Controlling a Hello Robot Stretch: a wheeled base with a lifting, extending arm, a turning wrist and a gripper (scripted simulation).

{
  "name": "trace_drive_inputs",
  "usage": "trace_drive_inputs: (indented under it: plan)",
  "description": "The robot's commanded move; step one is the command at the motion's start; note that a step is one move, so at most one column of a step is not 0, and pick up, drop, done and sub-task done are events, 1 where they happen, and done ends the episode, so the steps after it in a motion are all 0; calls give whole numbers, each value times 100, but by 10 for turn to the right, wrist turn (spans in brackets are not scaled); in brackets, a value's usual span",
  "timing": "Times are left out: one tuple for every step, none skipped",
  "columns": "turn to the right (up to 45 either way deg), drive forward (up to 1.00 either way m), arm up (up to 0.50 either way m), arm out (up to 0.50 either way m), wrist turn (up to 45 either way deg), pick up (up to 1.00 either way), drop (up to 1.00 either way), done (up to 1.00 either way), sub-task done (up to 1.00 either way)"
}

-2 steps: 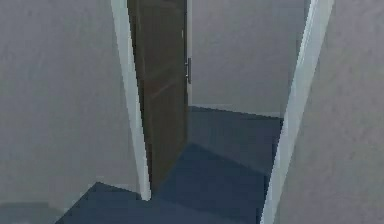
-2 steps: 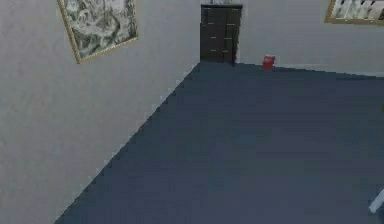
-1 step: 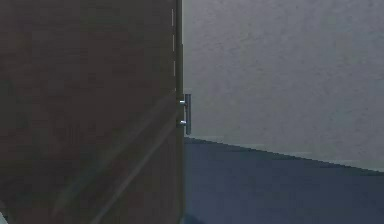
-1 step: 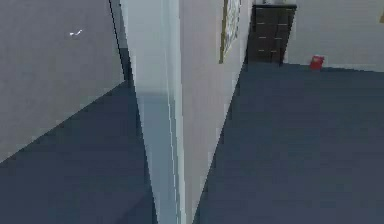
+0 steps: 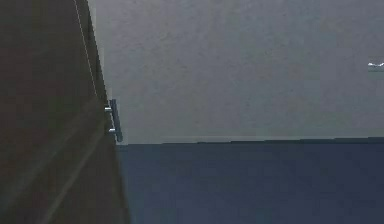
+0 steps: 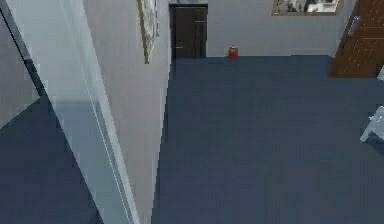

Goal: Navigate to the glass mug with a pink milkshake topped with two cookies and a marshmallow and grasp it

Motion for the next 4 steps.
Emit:
trace_drive_inputs:
  plan:
    - [0,5,0,0,0,0,0,0,0]
    - [0,100,0,0,0,0,0,0,0]
    - [-60,0,0,0,0,0,0,0,0]
    - [0,10,0,0,0,0,0,0,0]
